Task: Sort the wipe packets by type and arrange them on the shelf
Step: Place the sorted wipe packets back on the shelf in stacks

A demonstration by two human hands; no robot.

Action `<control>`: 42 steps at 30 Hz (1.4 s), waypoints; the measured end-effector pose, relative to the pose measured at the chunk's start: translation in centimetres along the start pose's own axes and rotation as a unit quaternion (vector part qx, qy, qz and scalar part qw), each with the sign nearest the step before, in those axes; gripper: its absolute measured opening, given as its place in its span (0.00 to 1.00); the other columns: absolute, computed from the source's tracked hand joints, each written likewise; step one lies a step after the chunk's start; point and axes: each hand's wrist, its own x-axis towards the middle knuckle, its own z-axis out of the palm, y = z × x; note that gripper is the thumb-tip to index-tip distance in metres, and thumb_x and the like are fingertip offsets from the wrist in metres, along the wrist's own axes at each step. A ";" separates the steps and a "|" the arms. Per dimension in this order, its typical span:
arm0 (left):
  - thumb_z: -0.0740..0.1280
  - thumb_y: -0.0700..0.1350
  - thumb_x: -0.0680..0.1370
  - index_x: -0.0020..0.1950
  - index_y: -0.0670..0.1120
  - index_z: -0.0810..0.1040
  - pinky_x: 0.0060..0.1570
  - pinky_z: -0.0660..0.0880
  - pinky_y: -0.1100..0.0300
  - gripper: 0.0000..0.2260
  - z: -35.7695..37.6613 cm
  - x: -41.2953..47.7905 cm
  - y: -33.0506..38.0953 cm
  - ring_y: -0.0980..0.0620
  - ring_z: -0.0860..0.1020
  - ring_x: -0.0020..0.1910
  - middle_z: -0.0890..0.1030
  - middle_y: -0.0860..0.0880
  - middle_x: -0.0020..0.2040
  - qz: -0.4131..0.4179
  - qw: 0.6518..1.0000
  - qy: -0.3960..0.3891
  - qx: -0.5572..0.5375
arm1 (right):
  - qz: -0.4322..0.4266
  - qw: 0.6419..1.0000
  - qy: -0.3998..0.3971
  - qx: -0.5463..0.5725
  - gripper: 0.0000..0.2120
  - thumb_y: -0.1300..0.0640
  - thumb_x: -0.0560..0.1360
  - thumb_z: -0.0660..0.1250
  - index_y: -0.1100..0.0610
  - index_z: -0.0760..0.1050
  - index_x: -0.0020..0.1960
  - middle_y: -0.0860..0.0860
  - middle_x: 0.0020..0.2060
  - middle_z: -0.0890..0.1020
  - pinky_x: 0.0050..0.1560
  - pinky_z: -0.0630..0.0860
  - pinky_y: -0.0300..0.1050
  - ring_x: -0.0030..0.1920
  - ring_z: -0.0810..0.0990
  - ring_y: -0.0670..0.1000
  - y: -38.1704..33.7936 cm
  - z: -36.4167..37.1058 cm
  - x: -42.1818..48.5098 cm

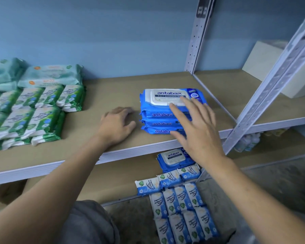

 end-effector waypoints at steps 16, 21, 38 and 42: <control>0.52 0.67 0.80 0.76 0.58 0.64 0.77 0.51 0.49 0.27 2.5 4.9 -1.5 0.52 0.55 0.79 0.61 0.57 0.79 -0.006 0.995 -0.013 0.096 | 0.062 0.993 0.011 -0.096 0.38 0.52 0.67 0.79 0.50 0.68 0.74 0.54 0.70 0.71 0.74 0.59 0.66 0.73 0.67 0.60 3.1 6.9 7.3; 0.50 0.68 0.80 0.79 0.57 0.61 0.78 0.49 0.50 0.30 2.4 5.1 -1.3 0.51 0.52 0.80 0.57 0.57 0.81 -0.006 0.994 -0.024 0.103 | 0.074 0.989 -0.026 -0.121 0.38 0.55 0.69 0.79 0.51 0.65 0.74 0.53 0.72 0.68 0.71 0.58 0.73 0.75 0.63 0.59 6.0 9.7 11.3; 0.40 0.72 0.75 0.80 0.60 0.56 0.78 0.46 0.49 0.36 2.7 6.4 -1.6 0.51 0.49 0.81 0.54 0.58 0.81 0.005 0.992 -0.019 0.121 | 0.115 0.989 -0.068 -0.066 0.36 0.57 0.73 0.75 0.54 0.62 0.76 0.53 0.77 0.61 0.65 0.64 0.76 0.78 0.55 0.60 13.0 16.7 21.4; 0.41 0.72 0.75 0.79 0.60 0.56 0.79 0.46 0.49 0.35 2.8 6.5 -1.5 0.51 0.49 0.81 0.54 0.58 0.81 0.007 0.993 -0.021 0.120 | 0.099 0.993 -0.058 -0.042 0.37 0.59 0.72 0.76 0.55 0.63 0.76 0.53 0.78 0.61 0.66 0.65 0.73 0.78 0.55 0.61 13.5 17.0 21.6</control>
